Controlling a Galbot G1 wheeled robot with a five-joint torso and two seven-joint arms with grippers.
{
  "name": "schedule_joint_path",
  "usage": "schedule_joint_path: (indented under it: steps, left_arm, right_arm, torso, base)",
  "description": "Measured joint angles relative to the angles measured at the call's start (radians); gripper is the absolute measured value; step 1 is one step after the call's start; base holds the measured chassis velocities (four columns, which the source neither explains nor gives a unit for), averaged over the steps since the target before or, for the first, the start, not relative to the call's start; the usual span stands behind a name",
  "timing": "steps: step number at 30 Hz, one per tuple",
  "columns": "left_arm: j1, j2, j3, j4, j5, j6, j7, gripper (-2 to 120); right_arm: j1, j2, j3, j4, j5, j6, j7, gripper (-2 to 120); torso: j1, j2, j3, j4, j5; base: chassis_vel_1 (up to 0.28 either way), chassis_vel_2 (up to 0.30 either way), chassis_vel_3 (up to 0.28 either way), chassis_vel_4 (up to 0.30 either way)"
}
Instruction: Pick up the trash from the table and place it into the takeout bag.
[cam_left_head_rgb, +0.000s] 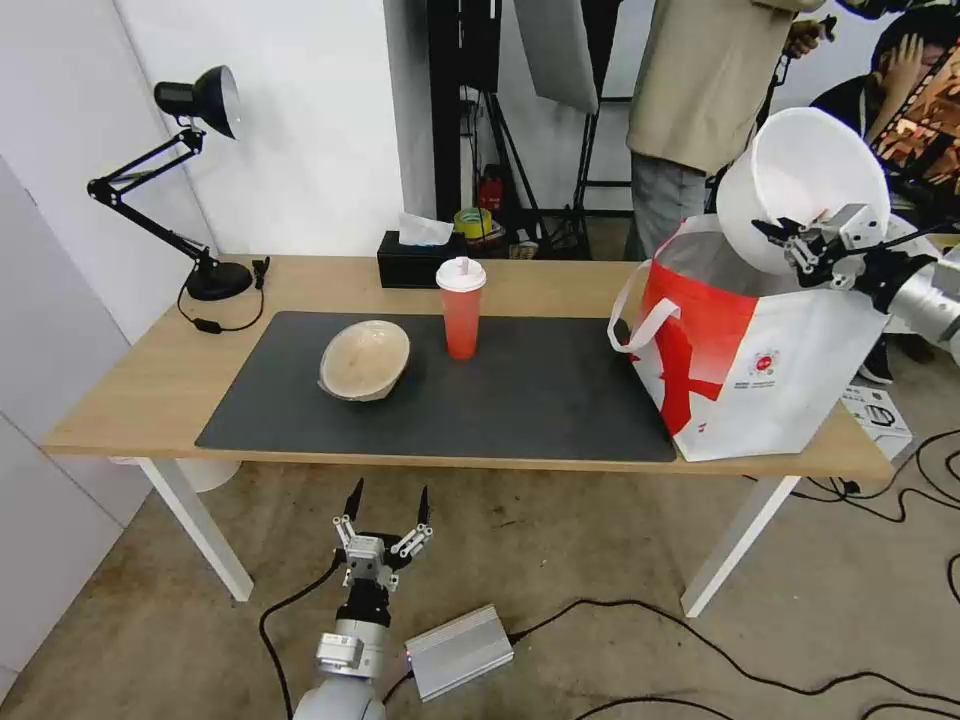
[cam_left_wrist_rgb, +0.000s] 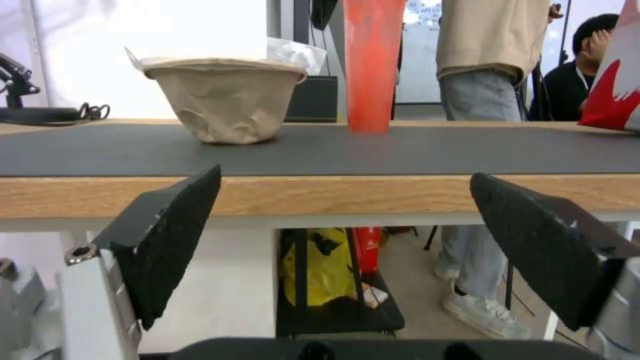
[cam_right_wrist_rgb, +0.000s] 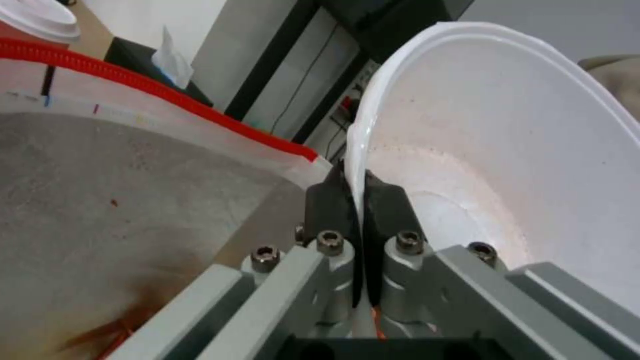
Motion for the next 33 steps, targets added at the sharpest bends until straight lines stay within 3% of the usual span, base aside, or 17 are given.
schedule_joint_path:
  steps: [15,33]
  left_arm:
    - [-0.004,-0.001,-0.001,0.004,-0.001,-0.002,0.000,100]
    - [-0.007,0.000,0.008,0.004,-0.001,-0.003,0.001,100]
  right_arm:
    - [-0.007,0.001,-0.007,0.025,-0.005,0.000,0.003,0]
    - [-0.014,-0.017,-0.005,0.054,-0.002,-0.007,0.029,63]
  torso:
    - [0.000,0.000,0.000,0.0000,0.0000]
    - [0.000,0.000,0.000,-0.0001,0.0000]
  base:
    - [0.000,0.000,0.000,0.000]
    - [0.000,0.000,0.000,0.000]
